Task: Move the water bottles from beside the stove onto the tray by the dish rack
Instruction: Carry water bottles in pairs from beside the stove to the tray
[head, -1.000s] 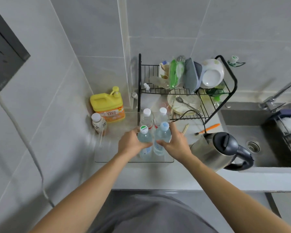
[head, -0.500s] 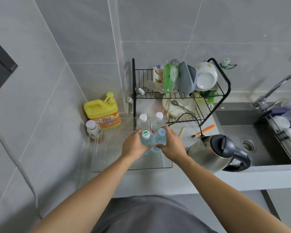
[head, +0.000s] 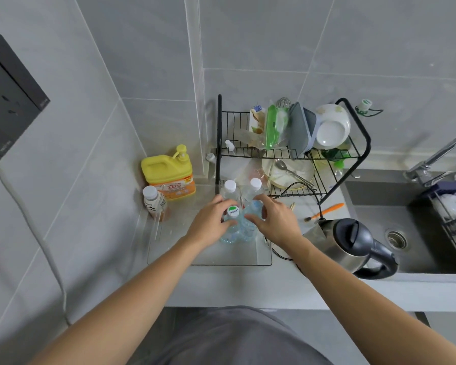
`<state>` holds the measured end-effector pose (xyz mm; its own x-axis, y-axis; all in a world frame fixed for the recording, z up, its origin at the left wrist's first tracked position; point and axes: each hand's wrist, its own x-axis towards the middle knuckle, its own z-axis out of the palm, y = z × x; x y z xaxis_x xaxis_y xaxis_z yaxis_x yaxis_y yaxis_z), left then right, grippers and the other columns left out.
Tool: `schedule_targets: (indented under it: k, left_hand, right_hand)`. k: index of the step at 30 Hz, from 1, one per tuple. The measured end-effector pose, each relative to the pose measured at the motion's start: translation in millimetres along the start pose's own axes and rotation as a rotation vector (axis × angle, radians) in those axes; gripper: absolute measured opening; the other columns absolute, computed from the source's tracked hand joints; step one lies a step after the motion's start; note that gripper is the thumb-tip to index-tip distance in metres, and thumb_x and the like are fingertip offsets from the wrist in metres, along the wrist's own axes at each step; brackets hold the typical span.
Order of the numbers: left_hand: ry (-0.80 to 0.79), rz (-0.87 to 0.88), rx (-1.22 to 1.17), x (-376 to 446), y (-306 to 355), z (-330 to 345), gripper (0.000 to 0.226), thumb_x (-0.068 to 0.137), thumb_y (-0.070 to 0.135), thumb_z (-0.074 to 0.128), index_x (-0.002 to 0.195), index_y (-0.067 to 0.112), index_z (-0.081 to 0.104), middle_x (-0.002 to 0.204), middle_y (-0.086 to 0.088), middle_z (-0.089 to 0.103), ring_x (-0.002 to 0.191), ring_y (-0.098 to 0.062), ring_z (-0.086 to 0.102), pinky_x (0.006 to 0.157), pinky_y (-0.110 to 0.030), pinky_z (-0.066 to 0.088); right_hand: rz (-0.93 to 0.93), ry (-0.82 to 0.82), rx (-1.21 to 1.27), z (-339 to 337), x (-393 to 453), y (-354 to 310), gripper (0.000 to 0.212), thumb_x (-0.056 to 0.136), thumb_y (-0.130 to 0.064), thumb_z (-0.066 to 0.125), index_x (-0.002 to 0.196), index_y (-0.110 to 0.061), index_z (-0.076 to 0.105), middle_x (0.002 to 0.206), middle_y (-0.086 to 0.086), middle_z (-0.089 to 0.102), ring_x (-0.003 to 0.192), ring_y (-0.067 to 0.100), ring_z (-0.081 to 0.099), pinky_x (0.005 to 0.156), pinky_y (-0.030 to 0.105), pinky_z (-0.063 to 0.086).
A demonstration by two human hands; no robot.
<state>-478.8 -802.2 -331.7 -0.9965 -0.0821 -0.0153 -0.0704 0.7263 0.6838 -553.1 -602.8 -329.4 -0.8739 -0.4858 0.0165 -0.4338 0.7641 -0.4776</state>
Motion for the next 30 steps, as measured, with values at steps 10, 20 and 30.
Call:
schedule_targets:
  k: [10, 20, 30]
  left_hand:
    - [0.057, -0.065, 0.050, 5, 10, -2, 0.028, 0.086, 0.019, 0.083, 0.096, 0.020, 0.057, 0.083, 0.001, 0.066, 0.074, -0.023, 0.061, 0.065, -0.038, 0.047]
    - [-0.047, -0.028, 0.141, 13, 18, -2, 0.028, 0.090, 0.021, 0.080, 0.107, 0.022, 0.057, 0.066, 0.012, 0.046, 0.069, -0.022, 0.051, 0.062, -0.033, 0.036]
    - [-0.074, -0.017, 0.167, 19, 11, -1, 0.032, 0.089, 0.024, 0.082, 0.104, 0.023, 0.054, 0.067, 0.007, 0.056, 0.071, -0.030, 0.064, 0.065, -0.044, 0.055]
  right_hand:
    - [-0.106, -0.036, -0.071, -5, 11, 7, 0.033, 0.099, -0.043, 0.066, 0.120, -0.018, 0.057, 0.104, 0.000, 0.068, 0.087, 0.030, 0.066, 0.064, 0.034, 0.039]
    - [-0.100, -0.073, -0.062, -5, 14, 11, 0.033, 0.099, -0.040, 0.066, 0.124, -0.022, 0.054, 0.115, -0.001, 0.065, 0.089, 0.027, 0.066, 0.066, 0.035, 0.044]
    - [-0.151, -0.108, -0.096, -8, 17, 11, 0.030, 0.100, -0.032, 0.066, 0.126, -0.020, 0.056, 0.121, 0.001, 0.062, 0.094, 0.032, 0.065, 0.069, 0.037, 0.046]
